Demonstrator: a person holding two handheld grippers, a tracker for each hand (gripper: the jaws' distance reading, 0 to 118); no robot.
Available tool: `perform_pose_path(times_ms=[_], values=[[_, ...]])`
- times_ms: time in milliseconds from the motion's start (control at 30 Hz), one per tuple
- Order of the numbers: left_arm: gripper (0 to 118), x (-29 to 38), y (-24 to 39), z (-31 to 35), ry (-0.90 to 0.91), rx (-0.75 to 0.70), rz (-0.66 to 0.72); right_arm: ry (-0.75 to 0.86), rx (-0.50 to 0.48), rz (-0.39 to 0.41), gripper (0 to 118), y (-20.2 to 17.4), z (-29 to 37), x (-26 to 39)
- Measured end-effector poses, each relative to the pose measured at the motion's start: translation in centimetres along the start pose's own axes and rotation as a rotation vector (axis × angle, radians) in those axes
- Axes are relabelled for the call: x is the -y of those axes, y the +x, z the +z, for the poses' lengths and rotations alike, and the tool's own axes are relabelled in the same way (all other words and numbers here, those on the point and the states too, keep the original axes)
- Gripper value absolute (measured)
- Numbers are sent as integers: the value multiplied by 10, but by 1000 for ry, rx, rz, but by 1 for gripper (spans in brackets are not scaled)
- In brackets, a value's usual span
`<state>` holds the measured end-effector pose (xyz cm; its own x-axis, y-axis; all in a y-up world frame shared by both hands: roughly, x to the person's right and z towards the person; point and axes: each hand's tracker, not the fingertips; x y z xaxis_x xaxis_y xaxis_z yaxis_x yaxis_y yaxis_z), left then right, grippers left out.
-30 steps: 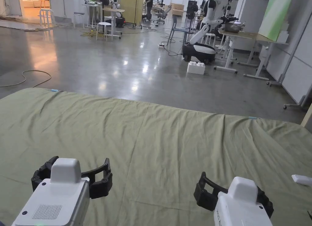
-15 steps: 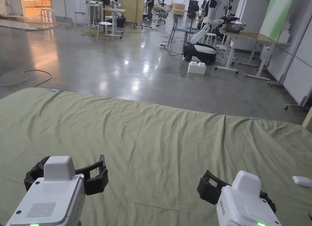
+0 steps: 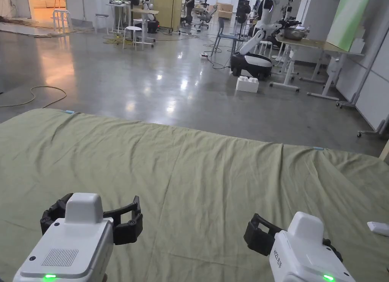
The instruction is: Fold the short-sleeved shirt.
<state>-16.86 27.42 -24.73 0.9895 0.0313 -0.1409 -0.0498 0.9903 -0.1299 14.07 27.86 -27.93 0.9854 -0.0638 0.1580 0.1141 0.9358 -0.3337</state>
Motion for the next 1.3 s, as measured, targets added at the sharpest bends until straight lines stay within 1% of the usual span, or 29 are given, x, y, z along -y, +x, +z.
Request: perform_pose_path(times_ms=[300,500,733,833,967,1000,1133,1233,1300], values=[[118,1,0,-2,-13,4,3,-9,-27,-12,118,3,-1,-1],[118,4,2,-1,-21,10,-9,1,-41,1,118,1,2,-2],[118,8,1,1,-10,31,-8,6,-43,-5,118,0,4,-3],[118,10,-1,-1,-4,17,-1,10,-15,5,118,-1,4,-2],[118,10,-4,-5,-21,1,17,34,-67,3,118,4,6,1],[118,11,-4,-5,-26,-1,20,48,-67,1,118,4,8,3],[118,13,-5,-7,-32,-9,13,116,-53,36,118,4,8,9],[118,15,-4,-5,-1,-8,-12,122,-17,84,118,1,3,10],[118,15,-3,-5,11,-13,-35,126,-9,102,118,0,1,12]])
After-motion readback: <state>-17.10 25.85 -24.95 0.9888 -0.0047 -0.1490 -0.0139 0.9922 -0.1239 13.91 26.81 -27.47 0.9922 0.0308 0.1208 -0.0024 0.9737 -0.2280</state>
